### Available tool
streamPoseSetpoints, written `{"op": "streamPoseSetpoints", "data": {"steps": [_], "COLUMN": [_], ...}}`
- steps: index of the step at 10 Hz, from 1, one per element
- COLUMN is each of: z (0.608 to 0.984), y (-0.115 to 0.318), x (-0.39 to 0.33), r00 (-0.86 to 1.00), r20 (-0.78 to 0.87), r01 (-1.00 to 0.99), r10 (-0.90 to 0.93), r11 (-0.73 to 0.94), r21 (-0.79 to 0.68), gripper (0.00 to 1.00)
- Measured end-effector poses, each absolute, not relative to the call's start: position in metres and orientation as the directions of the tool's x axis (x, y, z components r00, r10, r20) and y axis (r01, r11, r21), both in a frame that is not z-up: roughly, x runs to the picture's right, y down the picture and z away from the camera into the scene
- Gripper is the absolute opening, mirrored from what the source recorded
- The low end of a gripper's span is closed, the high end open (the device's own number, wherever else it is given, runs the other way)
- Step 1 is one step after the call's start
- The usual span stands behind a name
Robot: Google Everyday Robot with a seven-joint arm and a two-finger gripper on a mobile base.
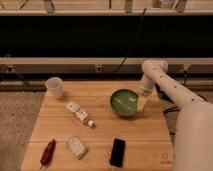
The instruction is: Push the ceramic bowl across the table
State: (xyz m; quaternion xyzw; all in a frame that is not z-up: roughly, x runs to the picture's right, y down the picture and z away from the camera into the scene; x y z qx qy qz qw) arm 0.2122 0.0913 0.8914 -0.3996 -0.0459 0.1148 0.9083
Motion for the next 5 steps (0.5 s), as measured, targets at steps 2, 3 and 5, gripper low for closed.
{"op": "streamPoseSetpoints", "data": {"steps": [2, 3, 5], "z": [0.892, 0.893, 0.892], "y": [0.091, 0.092, 0.093], "x": [0.202, 0.202, 0.19], "r00": [0.972, 0.973, 0.977], "r20": [-0.001, -0.001, 0.003], "r01": [-0.16, -0.157, -0.141], "r10": [0.235, 0.231, 0.213], "r11": [0.657, 0.657, 0.658], "r21": [-0.737, -0.738, -0.74], "gripper": [0.8, 0.8, 0.8]}}
